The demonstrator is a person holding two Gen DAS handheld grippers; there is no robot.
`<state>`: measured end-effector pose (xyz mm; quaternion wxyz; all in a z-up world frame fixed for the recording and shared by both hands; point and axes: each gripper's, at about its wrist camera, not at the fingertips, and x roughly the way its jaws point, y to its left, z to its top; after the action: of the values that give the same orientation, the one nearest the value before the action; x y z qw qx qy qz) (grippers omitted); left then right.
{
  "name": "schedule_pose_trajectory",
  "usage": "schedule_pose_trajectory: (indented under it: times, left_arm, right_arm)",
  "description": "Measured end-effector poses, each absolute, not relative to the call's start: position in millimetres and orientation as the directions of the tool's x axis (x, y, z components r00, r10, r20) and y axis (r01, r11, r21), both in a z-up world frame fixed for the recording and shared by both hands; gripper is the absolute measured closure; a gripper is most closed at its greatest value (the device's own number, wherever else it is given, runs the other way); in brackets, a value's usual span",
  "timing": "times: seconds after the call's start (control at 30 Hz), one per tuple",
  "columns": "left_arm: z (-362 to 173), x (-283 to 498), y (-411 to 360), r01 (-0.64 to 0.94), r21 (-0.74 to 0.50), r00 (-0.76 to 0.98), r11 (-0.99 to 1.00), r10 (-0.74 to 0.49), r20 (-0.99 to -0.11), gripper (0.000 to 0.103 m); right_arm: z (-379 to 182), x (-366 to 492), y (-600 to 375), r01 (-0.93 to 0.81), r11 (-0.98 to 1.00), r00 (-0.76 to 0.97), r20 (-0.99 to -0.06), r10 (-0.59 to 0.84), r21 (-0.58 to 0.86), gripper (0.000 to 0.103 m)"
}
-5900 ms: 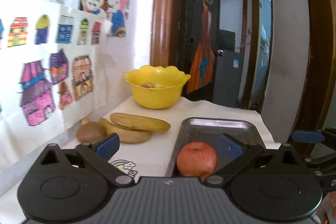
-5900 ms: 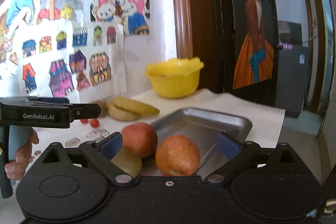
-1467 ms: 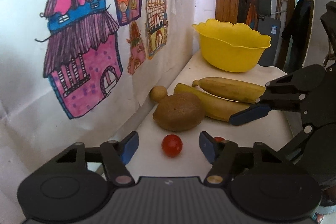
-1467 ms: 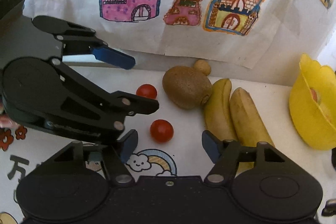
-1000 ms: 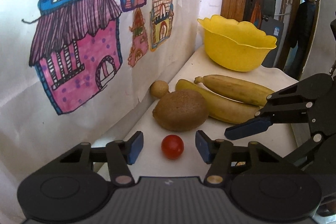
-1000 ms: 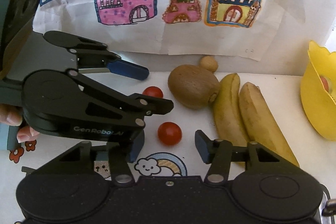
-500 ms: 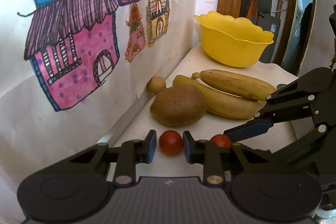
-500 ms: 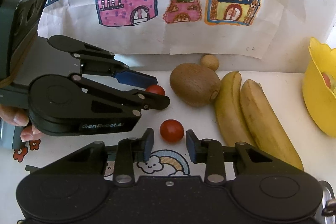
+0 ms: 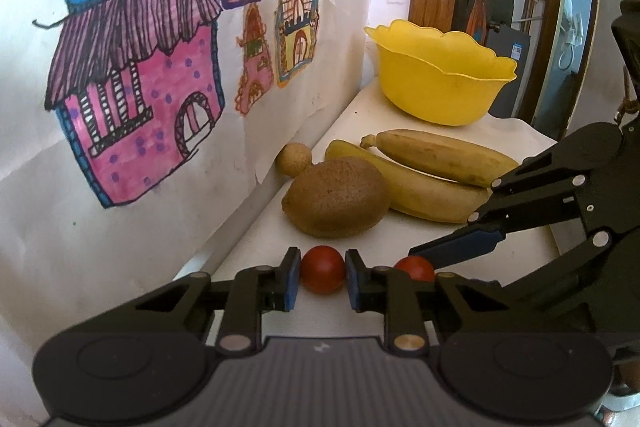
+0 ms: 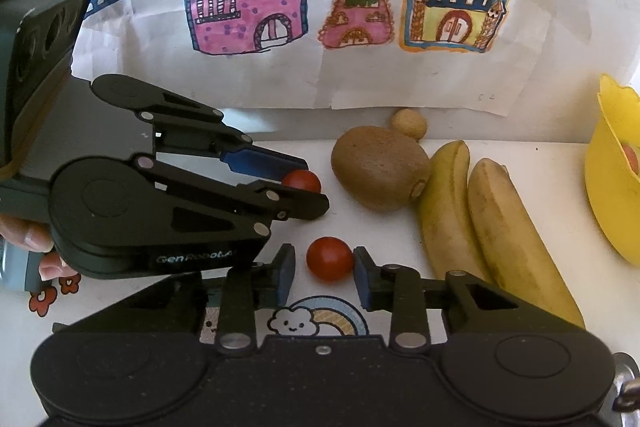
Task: Organize fruits
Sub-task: 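Close the left tool on a cherry tomato while the right tool grasps the other cherry tomato, then carry the cherry tomato with the left tool while the right tool carries its tomato into the tray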
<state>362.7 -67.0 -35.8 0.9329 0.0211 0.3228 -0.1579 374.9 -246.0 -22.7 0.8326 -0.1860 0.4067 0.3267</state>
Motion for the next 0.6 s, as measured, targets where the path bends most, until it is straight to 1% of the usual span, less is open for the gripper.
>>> schedule_pose_trajectory:
  times: [0.03, 0.37, 0.6]
  left_arm:
    - [-35.7, 362.6, -67.0, 0.308, -0.064, 0.742, 0.949, -0.281, -0.609, 0.077]
    - [-33.0, 352.9, -68.4, 0.308, -0.063, 0.730, 0.949, -0.278, -0.625, 0.079]
    - [-25.6, 315.9, -62.8, 0.313, -0.086, 0.727, 0.946, -0.297, -0.619, 0.079]
  right_arm:
    - [-22.7, 374.5, -246.2, -0.694, 0.719, 0.456, -0.799, 0.393, -0.043, 0.077]
    - [-16.1, 355.4, -243.6, -0.658, 0.745, 0.508, -0.794, 0.333, -0.109, 0.077]
    - [-0.2, 318.4, -243.3, -0.640, 0.756, 0.540, -0.782, 0.312, -0.139, 0.077]
